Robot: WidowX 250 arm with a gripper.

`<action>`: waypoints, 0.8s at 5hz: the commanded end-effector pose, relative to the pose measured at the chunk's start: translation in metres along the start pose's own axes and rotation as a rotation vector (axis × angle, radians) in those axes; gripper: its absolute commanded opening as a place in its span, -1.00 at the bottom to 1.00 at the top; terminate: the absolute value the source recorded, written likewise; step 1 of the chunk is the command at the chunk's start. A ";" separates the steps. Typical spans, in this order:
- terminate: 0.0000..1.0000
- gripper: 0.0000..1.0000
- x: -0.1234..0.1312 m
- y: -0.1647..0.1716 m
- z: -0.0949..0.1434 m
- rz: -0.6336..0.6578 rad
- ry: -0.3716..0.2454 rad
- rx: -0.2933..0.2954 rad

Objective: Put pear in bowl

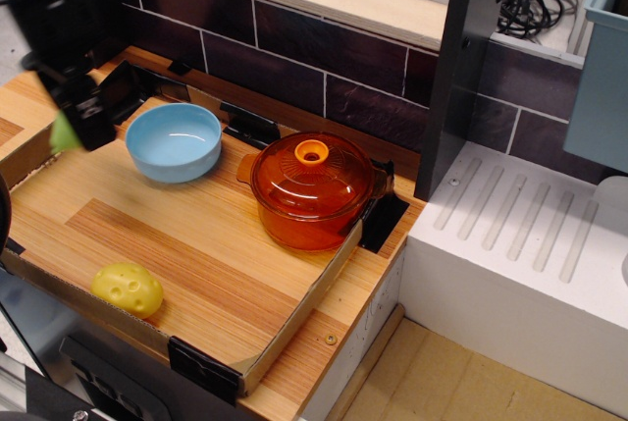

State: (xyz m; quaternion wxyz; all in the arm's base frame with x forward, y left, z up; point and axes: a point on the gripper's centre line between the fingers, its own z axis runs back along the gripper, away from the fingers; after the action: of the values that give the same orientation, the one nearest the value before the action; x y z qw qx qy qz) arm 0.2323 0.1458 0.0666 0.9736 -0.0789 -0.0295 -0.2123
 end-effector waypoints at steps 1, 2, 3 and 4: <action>-1.00 -1.00 0.022 -0.011 0.004 0.028 -0.179 0.049; -1.00 -1.00 0.034 -0.011 -0.002 0.043 -0.165 0.039; -1.00 -1.00 0.050 -0.006 -0.001 0.085 -0.183 0.050; -1.00 -1.00 0.063 0.003 -0.002 0.111 -0.178 0.063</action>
State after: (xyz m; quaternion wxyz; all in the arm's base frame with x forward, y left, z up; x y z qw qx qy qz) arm 0.2839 0.1174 0.0551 0.9806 -0.0808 -0.0989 -0.1488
